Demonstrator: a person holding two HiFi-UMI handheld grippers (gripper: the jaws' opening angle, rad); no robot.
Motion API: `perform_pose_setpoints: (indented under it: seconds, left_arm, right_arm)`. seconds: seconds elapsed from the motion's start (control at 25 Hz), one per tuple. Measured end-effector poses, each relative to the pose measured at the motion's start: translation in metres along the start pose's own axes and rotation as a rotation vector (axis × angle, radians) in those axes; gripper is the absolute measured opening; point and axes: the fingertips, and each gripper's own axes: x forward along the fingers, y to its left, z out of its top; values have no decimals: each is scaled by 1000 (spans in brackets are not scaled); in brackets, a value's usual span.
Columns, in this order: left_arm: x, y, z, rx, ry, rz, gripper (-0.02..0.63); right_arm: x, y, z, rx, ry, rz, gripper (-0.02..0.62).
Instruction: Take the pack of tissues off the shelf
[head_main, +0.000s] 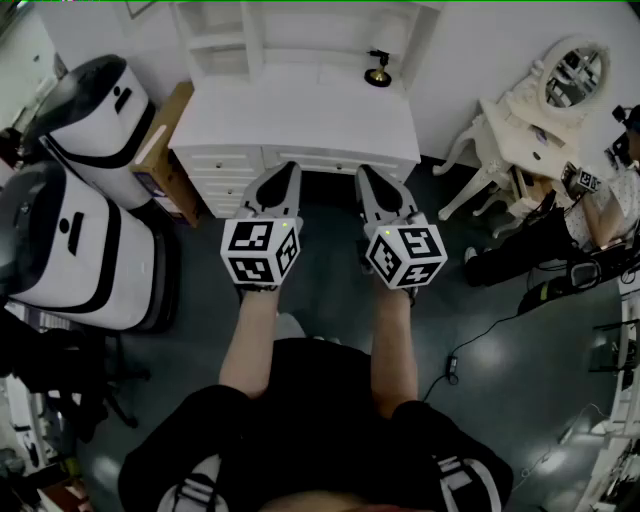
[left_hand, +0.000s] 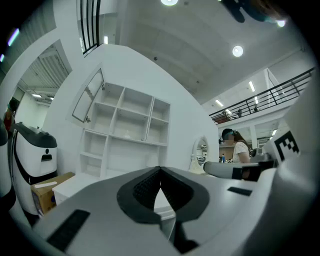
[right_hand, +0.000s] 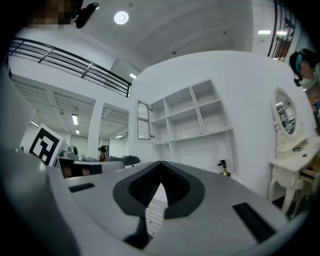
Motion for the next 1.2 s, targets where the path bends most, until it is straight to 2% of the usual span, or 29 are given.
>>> perform_pose_setpoints:
  seconds: [0.24,0.4,0.68,0.84,1.2]
  left_arm:
    - [-1,1,-4,-2,6,-16,11]
    - [5,8,-3,-3,10,-32,11]
    - [32,32,7,8,7,-63,11]
    - [41,65,19,14,10,-52,11]
    - [48,172,30,-11,27,32,11]
  right_arm:
    - [2,1,-6,10,8,-12,17]
    - [7,0,-3,8,-25,-30,17]
    - [44,-9,-3,27,-12,-69,17]
    - [78,-3,-4,57,-8,-66,17]
    - [178,54,-29,89,43,23,17]
